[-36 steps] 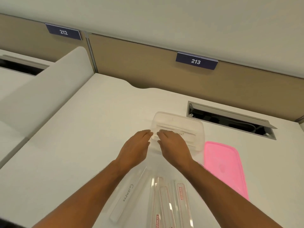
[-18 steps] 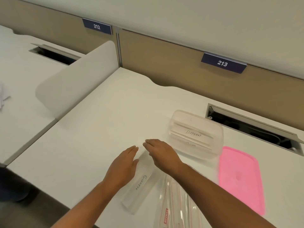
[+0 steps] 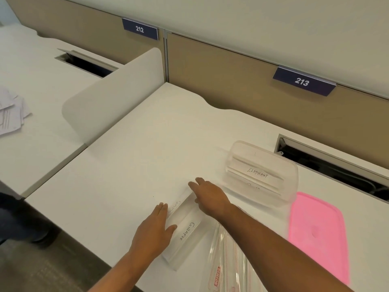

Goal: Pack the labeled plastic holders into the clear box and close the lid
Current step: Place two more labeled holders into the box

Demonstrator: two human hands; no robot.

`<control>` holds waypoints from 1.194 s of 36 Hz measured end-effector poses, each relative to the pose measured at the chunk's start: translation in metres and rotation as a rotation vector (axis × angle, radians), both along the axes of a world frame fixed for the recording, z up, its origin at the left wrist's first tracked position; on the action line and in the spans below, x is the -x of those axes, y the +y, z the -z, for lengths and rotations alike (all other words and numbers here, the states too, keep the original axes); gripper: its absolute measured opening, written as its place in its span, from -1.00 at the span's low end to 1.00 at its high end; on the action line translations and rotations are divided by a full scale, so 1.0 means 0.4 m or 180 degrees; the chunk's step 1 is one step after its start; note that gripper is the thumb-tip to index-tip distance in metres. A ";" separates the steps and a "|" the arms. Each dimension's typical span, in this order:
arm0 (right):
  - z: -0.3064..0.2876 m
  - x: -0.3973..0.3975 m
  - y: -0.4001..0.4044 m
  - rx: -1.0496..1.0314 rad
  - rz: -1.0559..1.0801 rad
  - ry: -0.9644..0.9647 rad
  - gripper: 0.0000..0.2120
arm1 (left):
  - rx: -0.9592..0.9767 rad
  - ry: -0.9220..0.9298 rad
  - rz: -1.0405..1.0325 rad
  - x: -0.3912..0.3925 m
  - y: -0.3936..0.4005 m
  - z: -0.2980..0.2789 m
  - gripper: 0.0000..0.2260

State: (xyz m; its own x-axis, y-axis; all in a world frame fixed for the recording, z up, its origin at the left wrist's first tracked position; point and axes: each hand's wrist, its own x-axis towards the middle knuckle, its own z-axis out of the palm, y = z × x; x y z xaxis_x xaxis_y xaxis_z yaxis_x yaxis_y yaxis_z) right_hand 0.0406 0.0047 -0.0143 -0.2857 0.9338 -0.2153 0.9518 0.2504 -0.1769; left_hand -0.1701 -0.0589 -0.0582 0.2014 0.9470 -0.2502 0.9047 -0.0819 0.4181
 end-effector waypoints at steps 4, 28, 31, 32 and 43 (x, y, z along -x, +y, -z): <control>0.004 0.009 -0.005 0.0155 0.0114 0.0093 -0.72 | 0.0020 0.0161 0.0044 -0.007 0.002 0.001 -0.40; -0.080 0.035 -0.004 0.0865 0.2202 0.2044 -0.26 | -0.0419 -0.0295 -0.0347 -0.158 0.105 -0.119 -0.66; -0.093 0.029 -0.004 0.0886 0.2501 0.2383 -0.20 | -0.0348 -0.0348 -0.0306 -0.191 0.101 -0.142 -0.57; -0.098 0.027 -0.004 0.0886 0.2596 0.2480 -0.20 | -0.0338 -0.0330 -0.0277 -0.201 0.097 -0.150 -0.55; -0.150 -0.032 -0.017 0.1101 0.2851 0.2978 -0.44 | -0.0844 -0.0231 0.0273 -0.212 0.052 -0.217 -0.52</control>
State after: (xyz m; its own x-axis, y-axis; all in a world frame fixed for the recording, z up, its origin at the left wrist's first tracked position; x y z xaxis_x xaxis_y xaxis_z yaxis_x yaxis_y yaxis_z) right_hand 0.0536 -0.0023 0.0458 0.2229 0.8131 -0.5378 0.2505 -0.5809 -0.7745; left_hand -0.0852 -0.0382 0.0287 0.2918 0.9562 0.0218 0.8583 -0.2719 0.4353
